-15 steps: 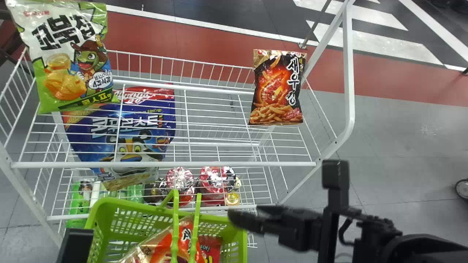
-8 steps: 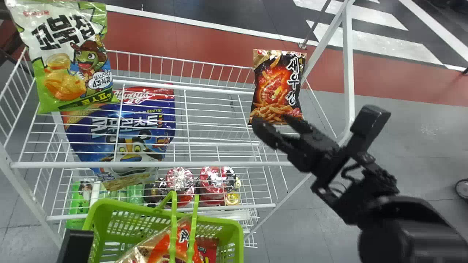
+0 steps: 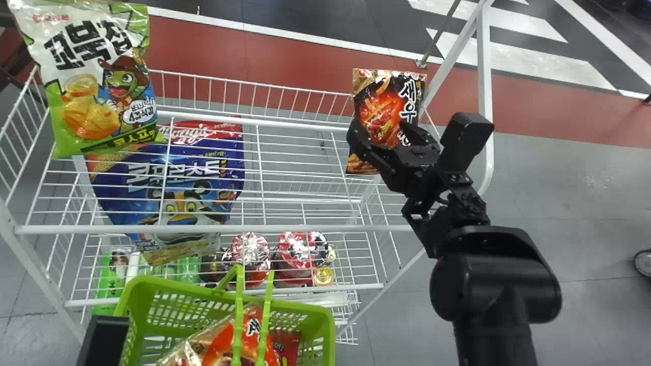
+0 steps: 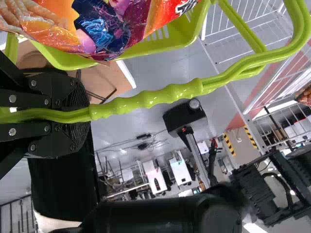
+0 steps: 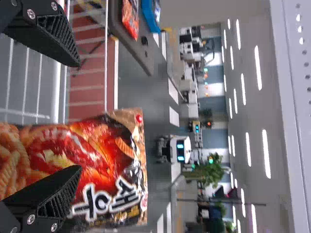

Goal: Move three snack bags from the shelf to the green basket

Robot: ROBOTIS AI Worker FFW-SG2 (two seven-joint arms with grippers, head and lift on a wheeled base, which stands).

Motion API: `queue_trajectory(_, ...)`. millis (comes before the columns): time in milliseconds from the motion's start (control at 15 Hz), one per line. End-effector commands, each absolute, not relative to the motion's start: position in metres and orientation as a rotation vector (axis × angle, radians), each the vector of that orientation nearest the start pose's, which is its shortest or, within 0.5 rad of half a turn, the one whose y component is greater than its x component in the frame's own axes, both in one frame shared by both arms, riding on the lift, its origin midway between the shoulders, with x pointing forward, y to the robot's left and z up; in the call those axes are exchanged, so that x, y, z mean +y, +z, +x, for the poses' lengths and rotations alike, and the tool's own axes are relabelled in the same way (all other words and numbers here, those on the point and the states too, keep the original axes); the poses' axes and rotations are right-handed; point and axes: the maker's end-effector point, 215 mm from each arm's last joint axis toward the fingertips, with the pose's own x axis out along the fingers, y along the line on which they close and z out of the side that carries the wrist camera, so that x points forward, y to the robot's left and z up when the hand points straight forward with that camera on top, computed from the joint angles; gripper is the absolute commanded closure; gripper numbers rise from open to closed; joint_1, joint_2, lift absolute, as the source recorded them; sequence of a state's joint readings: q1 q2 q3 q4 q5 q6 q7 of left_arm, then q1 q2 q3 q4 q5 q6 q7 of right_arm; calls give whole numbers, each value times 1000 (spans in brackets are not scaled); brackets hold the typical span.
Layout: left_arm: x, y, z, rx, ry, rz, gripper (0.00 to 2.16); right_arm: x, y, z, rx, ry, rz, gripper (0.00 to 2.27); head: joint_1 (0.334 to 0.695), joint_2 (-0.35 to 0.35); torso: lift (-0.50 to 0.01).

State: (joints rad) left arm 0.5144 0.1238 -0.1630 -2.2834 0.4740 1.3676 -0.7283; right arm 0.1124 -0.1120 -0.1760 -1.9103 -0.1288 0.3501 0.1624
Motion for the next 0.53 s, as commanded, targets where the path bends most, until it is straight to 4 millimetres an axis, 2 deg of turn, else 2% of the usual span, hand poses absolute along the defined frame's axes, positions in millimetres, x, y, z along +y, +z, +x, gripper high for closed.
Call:
queue_trajectory(0, -36, -421, 171, 1100, -1138, -660, 2057, -321, -312, 574, 90, -3, -6, 60, 695, -350, -49)
queue_trajectory(267, -35, -424, 179, 1100, -1135, -660, 2057, -338, -340, 598, 153, -36, -23, 63, 695, -350, -49)
queue_trajectory(400, -35, -425, 181, 1101, -1138, -664, 2061, -348, -354, 602, 181, -56, -32, 63, 695, -350, -49)
queue_trajectory(467, -35, -426, 182, 1103, -1137, -663, 2057, -351, -359, 602, 195, -57, -33, 208, 695, -350, -49)
